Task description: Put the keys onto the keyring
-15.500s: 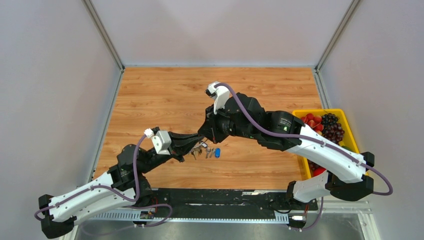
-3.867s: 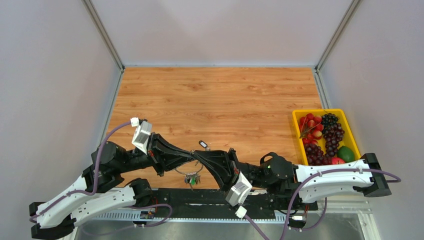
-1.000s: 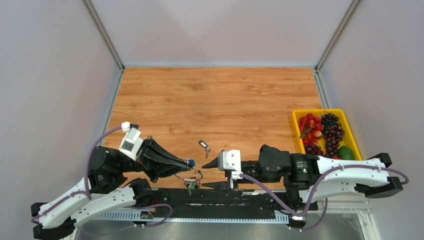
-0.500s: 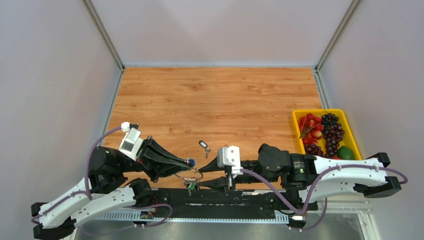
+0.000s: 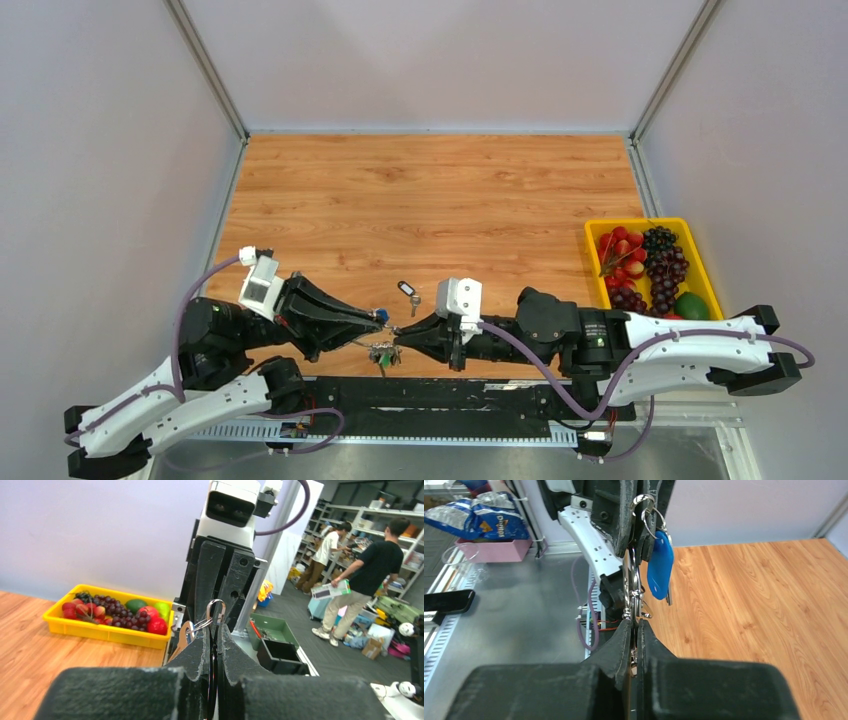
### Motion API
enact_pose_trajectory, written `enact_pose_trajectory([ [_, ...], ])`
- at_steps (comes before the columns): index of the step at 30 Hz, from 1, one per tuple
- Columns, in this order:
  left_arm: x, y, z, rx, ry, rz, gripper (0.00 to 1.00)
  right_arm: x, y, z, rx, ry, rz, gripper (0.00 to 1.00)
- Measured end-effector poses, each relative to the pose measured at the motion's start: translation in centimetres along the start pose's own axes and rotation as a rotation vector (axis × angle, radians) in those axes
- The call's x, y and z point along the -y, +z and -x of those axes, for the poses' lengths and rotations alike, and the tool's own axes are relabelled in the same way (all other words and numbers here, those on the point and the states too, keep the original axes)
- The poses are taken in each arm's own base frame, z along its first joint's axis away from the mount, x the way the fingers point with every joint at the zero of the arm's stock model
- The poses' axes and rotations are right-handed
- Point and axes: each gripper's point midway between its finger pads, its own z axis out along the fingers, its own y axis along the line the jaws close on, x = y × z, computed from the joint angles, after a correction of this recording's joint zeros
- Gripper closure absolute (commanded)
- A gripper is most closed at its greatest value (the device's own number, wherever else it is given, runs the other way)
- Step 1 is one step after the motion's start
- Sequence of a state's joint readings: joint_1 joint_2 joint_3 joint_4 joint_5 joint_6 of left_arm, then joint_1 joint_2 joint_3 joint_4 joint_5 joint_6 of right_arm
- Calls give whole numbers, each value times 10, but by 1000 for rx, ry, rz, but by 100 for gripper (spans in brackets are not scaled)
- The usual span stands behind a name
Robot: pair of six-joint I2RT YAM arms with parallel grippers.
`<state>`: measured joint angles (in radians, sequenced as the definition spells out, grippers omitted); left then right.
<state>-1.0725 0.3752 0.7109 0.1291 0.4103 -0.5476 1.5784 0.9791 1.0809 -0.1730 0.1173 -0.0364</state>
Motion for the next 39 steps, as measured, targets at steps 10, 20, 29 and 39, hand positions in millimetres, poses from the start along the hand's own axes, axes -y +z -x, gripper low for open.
enact_pose_trajectory([
  [10,-45,-37,4,134,-9,291,63,30,-32,7,50,21,-152,100],
  [20,-106,-93,-7,291,-86,664,59,70,-59,8,95,89,-384,100],
  [29,-126,-108,-16,299,-110,791,59,127,-65,-69,-61,161,-623,100],
  [39,-130,-109,-19,286,-108,812,59,172,-68,-133,-172,334,-735,100],
])
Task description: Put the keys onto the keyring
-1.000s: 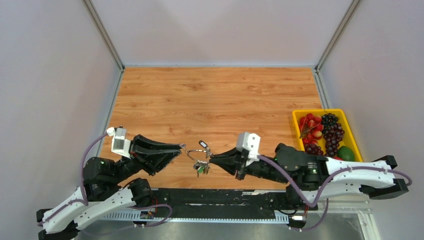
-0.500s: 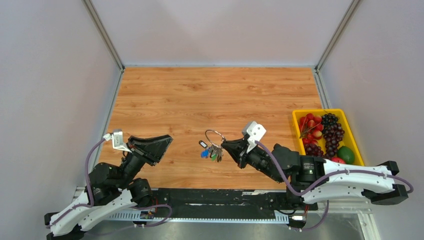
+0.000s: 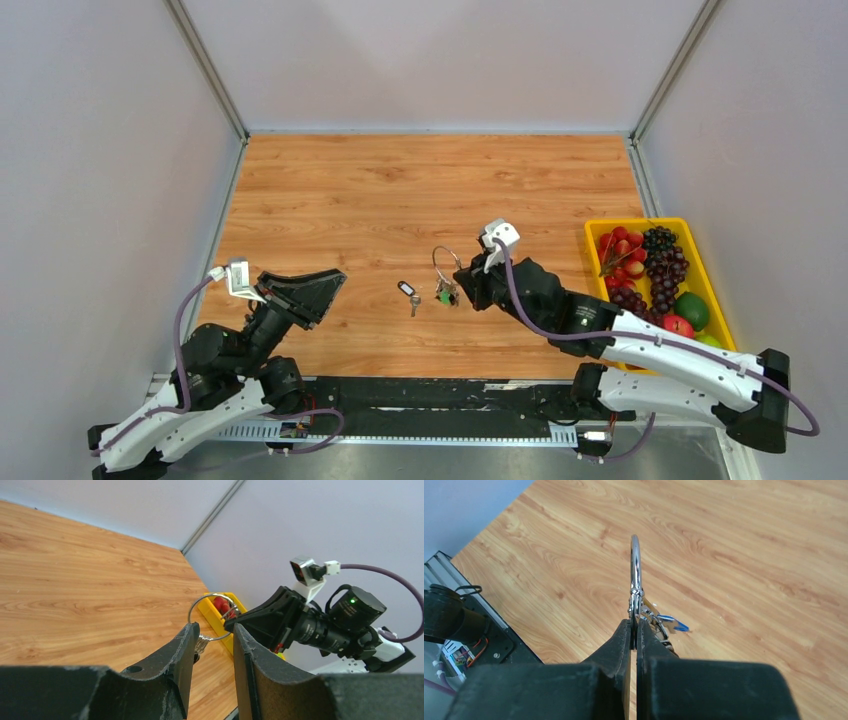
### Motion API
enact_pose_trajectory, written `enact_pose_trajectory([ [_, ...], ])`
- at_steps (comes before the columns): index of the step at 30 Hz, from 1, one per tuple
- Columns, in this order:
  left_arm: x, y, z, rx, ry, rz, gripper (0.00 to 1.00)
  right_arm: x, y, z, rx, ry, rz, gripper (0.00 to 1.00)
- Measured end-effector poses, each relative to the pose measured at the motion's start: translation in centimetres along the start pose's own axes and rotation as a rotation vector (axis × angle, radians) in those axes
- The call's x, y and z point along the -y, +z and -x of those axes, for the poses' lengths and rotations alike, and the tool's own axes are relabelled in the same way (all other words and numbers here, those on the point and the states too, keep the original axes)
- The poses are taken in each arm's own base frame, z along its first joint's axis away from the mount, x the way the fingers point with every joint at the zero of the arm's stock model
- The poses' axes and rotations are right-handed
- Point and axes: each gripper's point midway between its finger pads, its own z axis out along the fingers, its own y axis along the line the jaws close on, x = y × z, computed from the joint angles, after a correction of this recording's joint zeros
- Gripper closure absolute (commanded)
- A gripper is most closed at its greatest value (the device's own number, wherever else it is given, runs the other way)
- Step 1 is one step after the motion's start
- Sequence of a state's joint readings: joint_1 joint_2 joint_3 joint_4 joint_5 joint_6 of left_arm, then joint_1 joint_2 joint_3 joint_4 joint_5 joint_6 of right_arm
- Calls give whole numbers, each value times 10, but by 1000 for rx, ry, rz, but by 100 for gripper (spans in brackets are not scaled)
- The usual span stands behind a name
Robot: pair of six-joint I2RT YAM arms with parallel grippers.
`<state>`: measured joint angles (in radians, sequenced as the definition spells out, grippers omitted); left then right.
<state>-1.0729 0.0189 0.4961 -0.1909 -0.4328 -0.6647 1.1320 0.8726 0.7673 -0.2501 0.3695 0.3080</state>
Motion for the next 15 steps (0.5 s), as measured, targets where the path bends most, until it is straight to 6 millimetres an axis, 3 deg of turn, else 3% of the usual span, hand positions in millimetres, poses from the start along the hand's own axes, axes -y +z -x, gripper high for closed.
enact_pose_trajectory([
  [5,-1,2,-3,-11,10,8,58,12,20,-26,-90,47,-21,100],
  [9,-3,4,-6,-21,27,15,58,29,39,-34,-121,106,-51,100],
  [10,-3,4,-6,-22,29,15,58,35,44,-35,-123,120,-65,92],
  [12,-3,4,-6,-22,31,15,58,49,52,-39,-126,150,-96,58],
  [13,-3,4,-6,-22,32,15,58,57,55,-43,-129,174,-116,50],
  [15,-3,4,-6,-24,34,16,58,79,57,-57,-146,222,-169,42],
])
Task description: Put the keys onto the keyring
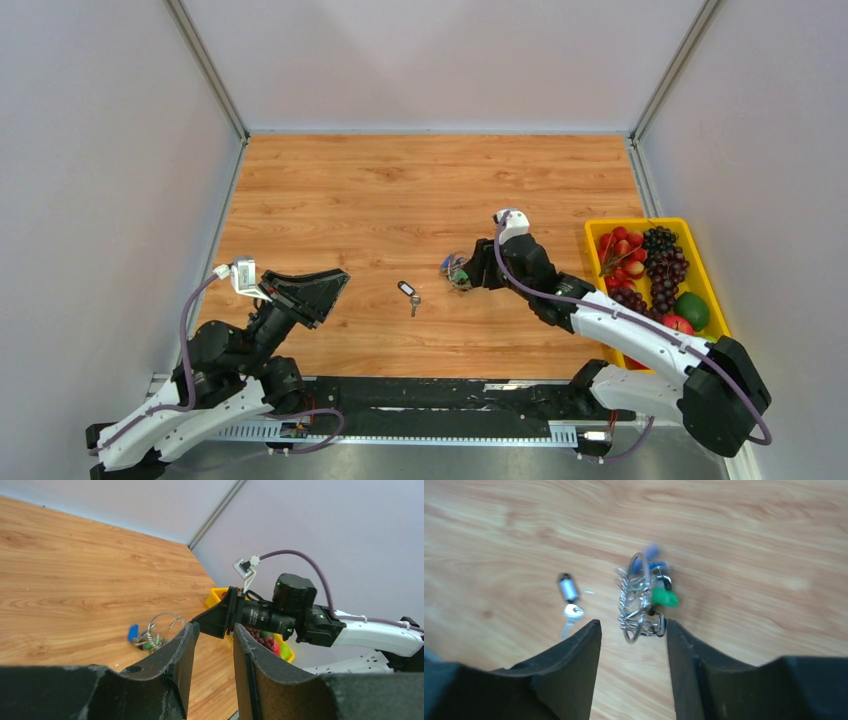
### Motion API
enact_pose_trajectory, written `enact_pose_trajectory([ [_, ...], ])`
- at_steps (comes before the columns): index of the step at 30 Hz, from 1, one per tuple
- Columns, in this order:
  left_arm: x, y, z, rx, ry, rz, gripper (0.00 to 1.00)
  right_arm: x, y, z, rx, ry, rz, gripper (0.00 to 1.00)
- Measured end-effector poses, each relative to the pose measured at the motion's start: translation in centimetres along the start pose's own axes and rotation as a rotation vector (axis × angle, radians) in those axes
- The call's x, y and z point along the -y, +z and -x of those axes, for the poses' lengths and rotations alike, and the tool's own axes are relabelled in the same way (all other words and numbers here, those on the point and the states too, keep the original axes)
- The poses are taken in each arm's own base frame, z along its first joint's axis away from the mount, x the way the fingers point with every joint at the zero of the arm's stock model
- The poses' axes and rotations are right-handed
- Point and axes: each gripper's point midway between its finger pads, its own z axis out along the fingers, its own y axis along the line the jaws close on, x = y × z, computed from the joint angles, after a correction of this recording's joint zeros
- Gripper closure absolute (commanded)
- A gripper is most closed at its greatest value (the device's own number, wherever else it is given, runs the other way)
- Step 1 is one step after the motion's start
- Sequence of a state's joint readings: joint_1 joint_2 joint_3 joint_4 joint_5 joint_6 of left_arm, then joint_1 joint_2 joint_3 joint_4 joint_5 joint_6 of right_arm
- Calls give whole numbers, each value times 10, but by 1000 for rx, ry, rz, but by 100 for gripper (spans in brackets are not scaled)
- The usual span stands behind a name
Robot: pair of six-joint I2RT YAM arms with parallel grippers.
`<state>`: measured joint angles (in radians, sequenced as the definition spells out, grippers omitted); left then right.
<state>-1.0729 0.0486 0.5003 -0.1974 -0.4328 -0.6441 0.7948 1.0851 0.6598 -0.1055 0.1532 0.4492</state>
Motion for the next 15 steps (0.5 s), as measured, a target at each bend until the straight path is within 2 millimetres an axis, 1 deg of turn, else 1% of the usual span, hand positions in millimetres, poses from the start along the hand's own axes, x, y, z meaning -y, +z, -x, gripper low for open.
enact_pose_trajectory([
  [1,0,0,0,-1,1,1,58,18,4,-8,-17,22,-41,41],
  [3,-1,0,-1,-2,4,2,58,42,5,-23,-42,50,-108,39],
  [4,-1,0,0,-1,5,4,58,51,5,-29,-55,57,-134,38],
  [5,-1,0,0,-1,7,5,58,56,4,-33,-65,59,-149,38],
  [7,-1,0,0,0,10,5,58,56,2,-32,-59,62,-147,38],
  [10,-2,0,-1,-2,18,6,58,50,-4,-19,-12,68,-123,41],
  [13,-2,1,-1,-4,22,9,58,45,-7,-8,17,71,-106,46],
  [15,-3,1,-2,-5,22,11,58,40,-6,-4,19,72,-92,53],
])
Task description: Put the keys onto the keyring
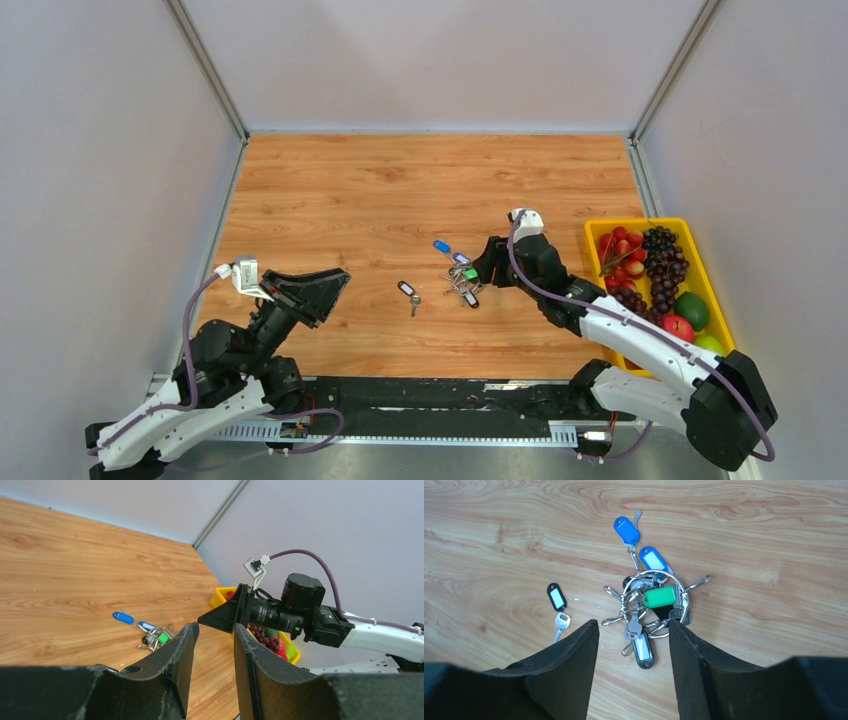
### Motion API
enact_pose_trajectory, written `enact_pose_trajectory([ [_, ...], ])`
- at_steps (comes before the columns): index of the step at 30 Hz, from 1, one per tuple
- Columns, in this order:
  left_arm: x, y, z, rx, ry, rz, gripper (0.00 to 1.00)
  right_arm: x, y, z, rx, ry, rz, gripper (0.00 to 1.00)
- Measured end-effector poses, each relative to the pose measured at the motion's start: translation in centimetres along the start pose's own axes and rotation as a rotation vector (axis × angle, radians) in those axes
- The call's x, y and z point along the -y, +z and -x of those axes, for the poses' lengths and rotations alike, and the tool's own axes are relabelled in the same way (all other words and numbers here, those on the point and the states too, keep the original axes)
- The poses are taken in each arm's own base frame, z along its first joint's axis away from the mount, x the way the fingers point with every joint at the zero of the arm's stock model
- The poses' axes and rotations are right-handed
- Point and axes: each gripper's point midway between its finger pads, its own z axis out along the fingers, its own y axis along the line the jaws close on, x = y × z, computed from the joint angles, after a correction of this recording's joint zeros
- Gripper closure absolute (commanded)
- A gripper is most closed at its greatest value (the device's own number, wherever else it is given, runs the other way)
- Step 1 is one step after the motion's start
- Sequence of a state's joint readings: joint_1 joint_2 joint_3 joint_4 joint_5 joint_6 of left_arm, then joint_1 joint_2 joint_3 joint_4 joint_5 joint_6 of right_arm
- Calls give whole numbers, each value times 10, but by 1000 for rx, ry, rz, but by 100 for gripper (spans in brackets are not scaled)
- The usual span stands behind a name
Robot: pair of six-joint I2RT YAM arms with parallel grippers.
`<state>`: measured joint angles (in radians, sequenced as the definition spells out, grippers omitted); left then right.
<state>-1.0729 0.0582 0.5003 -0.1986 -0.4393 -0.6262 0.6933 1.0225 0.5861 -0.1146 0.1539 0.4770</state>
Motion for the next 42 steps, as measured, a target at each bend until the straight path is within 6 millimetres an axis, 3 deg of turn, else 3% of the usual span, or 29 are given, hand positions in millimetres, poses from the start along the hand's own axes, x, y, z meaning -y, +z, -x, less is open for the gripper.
enact_pose_trajectory([
  [5,0,0,0,-1,1,2,58,-12,11,-8,-54,-8,40,66],
  [13,-1,1,0,0,3,6,58,-27,32,-49,-186,-11,70,54],
  [29,1,1,-4,-17,9,-6,56,-63,55,-98,-292,194,73,52],
  [34,-1,0,-7,-28,14,-1,56,-70,57,-103,-298,280,48,51],
  [42,-3,-1,-10,-43,19,1,54,-62,63,-104,-281,401,-32,51],
])
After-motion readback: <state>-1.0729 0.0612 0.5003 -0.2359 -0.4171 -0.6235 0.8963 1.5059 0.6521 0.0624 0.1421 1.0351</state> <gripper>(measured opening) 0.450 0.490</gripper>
